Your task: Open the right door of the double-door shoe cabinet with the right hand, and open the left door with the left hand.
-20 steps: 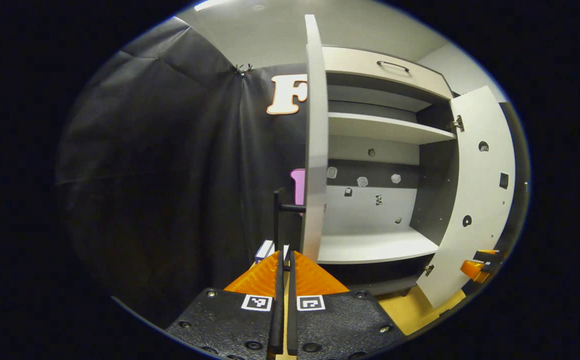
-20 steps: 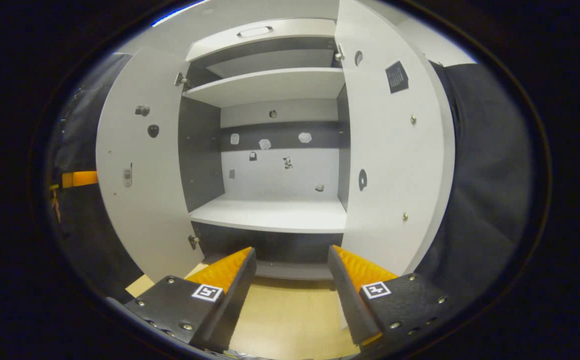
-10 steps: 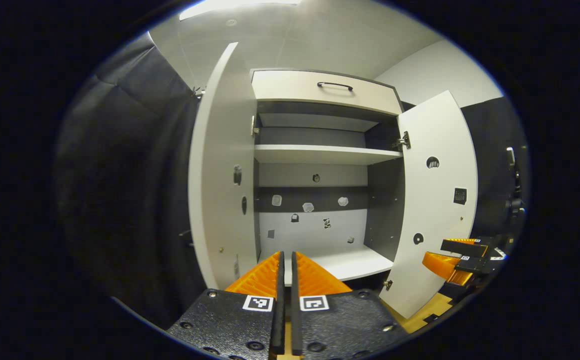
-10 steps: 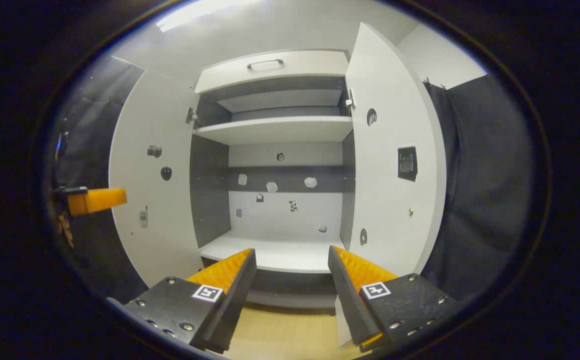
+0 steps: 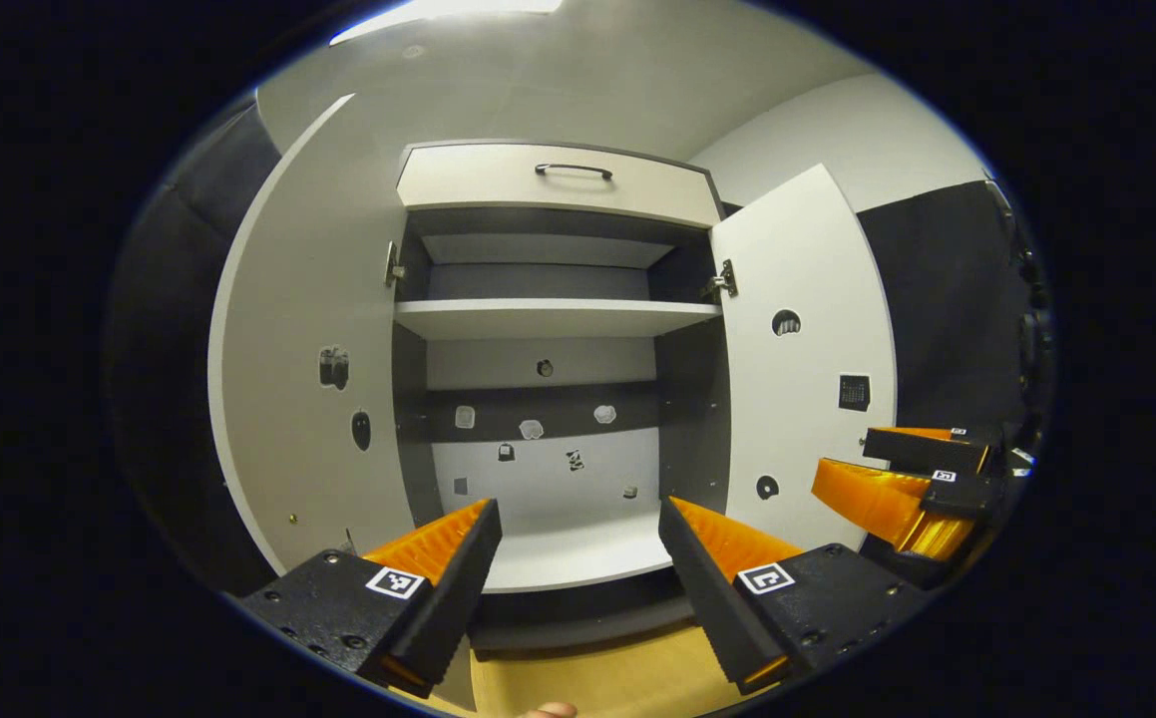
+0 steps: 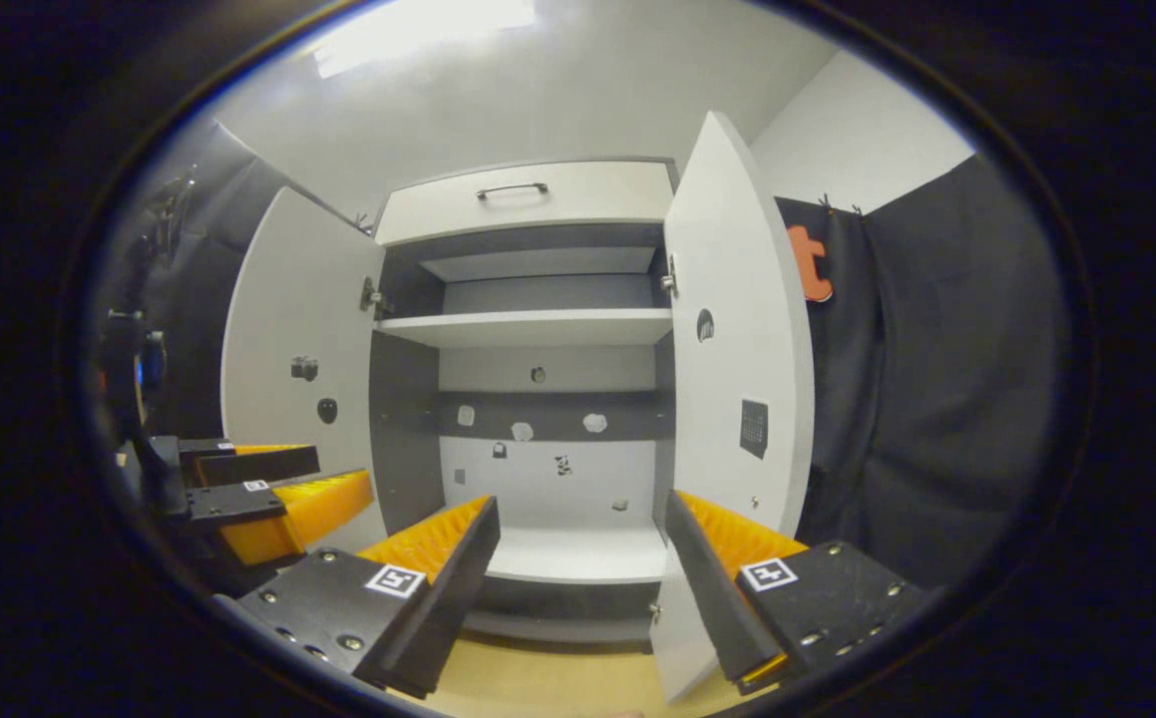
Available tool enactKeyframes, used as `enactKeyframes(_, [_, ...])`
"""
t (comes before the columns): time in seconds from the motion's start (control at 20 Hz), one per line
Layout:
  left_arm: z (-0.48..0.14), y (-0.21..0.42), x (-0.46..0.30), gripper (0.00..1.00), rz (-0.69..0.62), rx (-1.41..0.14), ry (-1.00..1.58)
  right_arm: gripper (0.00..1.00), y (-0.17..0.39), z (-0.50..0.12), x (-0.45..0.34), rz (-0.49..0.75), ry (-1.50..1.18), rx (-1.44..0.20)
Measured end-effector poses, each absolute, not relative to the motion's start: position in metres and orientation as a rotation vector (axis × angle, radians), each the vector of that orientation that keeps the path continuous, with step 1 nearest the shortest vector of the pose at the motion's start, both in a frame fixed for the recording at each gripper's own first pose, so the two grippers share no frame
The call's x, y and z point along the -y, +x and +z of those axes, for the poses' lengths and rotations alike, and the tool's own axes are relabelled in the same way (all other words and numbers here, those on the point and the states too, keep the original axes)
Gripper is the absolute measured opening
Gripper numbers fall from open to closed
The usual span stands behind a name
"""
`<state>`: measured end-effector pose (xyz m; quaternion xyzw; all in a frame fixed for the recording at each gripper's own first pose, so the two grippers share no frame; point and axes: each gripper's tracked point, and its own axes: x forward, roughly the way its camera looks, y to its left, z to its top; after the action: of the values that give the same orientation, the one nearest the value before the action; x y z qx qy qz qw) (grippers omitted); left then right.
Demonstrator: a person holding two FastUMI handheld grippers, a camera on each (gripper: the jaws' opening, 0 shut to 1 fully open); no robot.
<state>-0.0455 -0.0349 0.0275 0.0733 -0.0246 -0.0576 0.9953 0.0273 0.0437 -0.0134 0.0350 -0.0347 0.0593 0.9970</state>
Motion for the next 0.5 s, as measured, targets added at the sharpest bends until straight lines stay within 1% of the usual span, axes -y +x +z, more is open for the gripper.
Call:
enactKeyframes(0.05, [0.027,-0.046,0.037,0.98,-0.121,0.05,0.146,1.0,0.028,-0.011,-0.046,0.123,0.078,0.076])
enactKeyframes(0.3, [0.024,-0.047,0.049,0.98,-0.135,0.049,0.127,0.99,0.021,-0.006,-0.04,0.124,0.109,0.092])
enactKeyframes(0.5, [0.021,-0.046,0.071,0.98,-0.15,0.049,0.145,0.99,0.013,-0.007,-0.022,0.109,0.076,0.102])
